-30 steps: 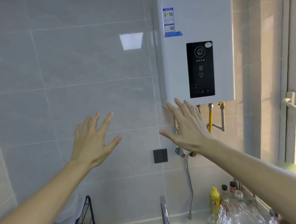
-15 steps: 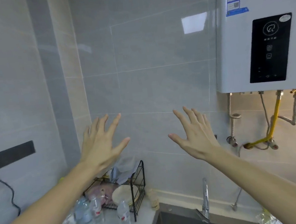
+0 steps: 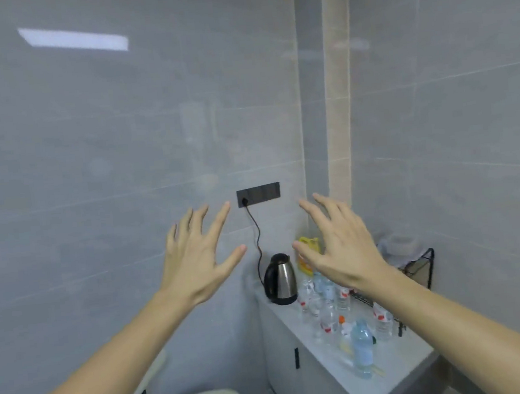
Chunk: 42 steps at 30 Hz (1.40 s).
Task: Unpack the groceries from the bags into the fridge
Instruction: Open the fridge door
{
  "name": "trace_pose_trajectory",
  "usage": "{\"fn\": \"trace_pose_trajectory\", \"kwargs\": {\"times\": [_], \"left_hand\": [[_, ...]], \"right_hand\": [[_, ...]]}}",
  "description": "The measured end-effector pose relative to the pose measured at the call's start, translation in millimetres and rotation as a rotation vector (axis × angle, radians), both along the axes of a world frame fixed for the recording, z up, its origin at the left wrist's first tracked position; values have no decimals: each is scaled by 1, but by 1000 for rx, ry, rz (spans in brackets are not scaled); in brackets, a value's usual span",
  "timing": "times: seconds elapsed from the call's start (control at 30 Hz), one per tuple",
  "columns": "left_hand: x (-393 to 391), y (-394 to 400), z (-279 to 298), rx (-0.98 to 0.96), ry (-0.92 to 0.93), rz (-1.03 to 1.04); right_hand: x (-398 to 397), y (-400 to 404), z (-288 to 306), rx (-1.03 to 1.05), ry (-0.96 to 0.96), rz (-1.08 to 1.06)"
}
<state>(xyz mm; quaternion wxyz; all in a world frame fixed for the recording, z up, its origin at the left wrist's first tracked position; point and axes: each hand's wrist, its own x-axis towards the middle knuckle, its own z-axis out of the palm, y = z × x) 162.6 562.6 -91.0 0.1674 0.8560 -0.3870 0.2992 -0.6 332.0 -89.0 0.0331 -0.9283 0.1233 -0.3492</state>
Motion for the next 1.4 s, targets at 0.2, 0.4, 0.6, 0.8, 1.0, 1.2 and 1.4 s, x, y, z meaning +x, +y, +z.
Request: {"fn": "trace_pose_trajectory", "kwargs": {"times": [0.2,0.4,0.6,0.8,1.0,1.2,1.4], "left_hand": [[17,179,9,-30,-24,247],[19,369,11,-40,-32,479],[5,551,14,-43,-61,633],[-22,709,13,-64,-63,823],[-41,821,18,-93,-71,985],[-31,901,-2,-128,-62,1096],[9,976,-24,-173,-5,1197]], "right_hand": [[79,148,8,5,-5,258],[139,323,11,-7,-4,481],[174,503,13,-20,-16,670],[191,664,16,-13,-23,850],[208,796,25,-57,-35,1019],[236,904,27,-153,-47,1172],[294,1002,29,-305,-121,1288]]}}
